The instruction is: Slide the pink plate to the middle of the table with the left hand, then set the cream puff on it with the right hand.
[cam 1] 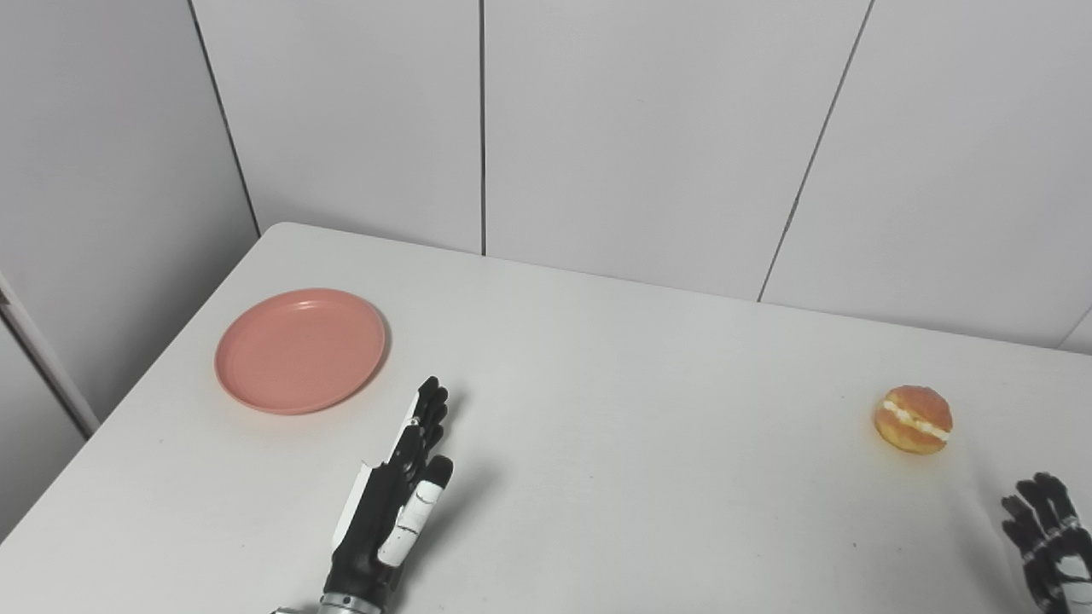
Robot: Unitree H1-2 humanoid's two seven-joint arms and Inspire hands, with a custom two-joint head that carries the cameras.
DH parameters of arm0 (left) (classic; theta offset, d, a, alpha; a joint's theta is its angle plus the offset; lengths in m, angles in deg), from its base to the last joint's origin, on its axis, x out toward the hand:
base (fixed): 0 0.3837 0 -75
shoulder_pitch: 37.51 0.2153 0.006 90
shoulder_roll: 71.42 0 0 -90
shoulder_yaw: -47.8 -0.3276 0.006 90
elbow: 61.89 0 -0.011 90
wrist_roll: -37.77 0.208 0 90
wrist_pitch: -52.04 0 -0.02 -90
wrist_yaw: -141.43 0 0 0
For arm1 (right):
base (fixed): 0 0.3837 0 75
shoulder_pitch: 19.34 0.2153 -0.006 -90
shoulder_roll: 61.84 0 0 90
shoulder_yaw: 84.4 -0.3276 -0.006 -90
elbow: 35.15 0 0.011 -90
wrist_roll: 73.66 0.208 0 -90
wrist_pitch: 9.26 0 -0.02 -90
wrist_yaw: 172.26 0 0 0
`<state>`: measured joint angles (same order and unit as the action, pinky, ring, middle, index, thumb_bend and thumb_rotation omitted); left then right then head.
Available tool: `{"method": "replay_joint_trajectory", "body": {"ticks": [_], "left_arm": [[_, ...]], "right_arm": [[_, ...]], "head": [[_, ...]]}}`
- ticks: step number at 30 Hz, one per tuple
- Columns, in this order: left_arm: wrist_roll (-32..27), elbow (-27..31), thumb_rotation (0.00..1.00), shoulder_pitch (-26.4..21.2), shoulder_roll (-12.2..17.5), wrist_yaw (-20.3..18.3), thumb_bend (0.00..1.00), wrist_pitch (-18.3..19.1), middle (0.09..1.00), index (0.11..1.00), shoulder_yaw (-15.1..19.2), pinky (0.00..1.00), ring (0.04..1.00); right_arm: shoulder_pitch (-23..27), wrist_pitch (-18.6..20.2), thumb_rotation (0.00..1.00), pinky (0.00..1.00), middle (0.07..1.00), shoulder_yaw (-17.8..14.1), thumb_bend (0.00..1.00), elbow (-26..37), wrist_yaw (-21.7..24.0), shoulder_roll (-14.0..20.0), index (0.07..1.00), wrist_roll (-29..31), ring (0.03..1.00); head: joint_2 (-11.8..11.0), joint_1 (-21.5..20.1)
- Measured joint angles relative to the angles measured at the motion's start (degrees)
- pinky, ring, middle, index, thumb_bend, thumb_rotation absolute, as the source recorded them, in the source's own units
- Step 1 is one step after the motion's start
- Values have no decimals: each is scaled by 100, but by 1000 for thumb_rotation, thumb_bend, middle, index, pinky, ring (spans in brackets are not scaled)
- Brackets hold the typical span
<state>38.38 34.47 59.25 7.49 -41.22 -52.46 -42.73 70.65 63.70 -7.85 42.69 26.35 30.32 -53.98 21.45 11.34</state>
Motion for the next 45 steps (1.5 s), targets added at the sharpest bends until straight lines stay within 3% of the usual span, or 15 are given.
{"method": "replay_joint_trajectory", "body": {"ticks": [5, 10, 16, 21, 26, 30, 38, 45], "left_arm": [[-220, 17, 856, -9, -49, 0, 796, 0, 959, 991, 114, 957, 939], [-559, 104, 862, -61, -95, 3, 935, 52, 888, 909, 233, 859, 875], [-869, 362, 847, -615, -29, -16, 1000, 674, 846, 827, 320, 845, 848], [-1282, 492, 849, -1304, 449, -300, 1000, 717, 815, 802, 494, 760, 805], [-1671, -119, 835, -1547, 850, -683, 1000, 481, 798, 812, 758, 700, 794], [-1829, -331, 837, -1842, 1199, -747, 1000, 377, 795, 809, 1122, 701, 801], [-2170, -623, 836, -2561, 1782, -935, 1000, 356, 823, 825, 1537, 674, 822], [-2155, -1298, 860, -2642, 2174, -1017, 1000, 146, 852, 824, 1834, 734, 858]], "right_arm": [[0, -26, 790, 971, 953, -28, 850, -5, 124, -16, 952, 121, 948], [3, -149, 802, 961, 955, -48, 867, -19, 162, -30, 947, 157, 948], [3, -150, 808, 953, 949, -45, 870, 15, 159, -48, 942, 143, 943], [31, -150, 807, 937, 939, -27, 887, 74, 123, -95, 935, 114, 936], [18, -151, 803, 919, 925, -36, 893, 70, 105, -88, 927, 103, 926], [-6, -151, 799, 915, 921, -43, 904, 70, 101, -82, 924, 96, 923], [13, -151, 794, 918, 921, -40, 908, 65, 101, -92, 920, 87, 924], [6, -151, 802, 919, 919, -43, 909, 42, 83, -89, 923, -7, 922]], "head": [[9, -26], [26, -53], [44, -62], [70, -88], [97, -88], [97, -97], [79, -114], [70, -88]]}}
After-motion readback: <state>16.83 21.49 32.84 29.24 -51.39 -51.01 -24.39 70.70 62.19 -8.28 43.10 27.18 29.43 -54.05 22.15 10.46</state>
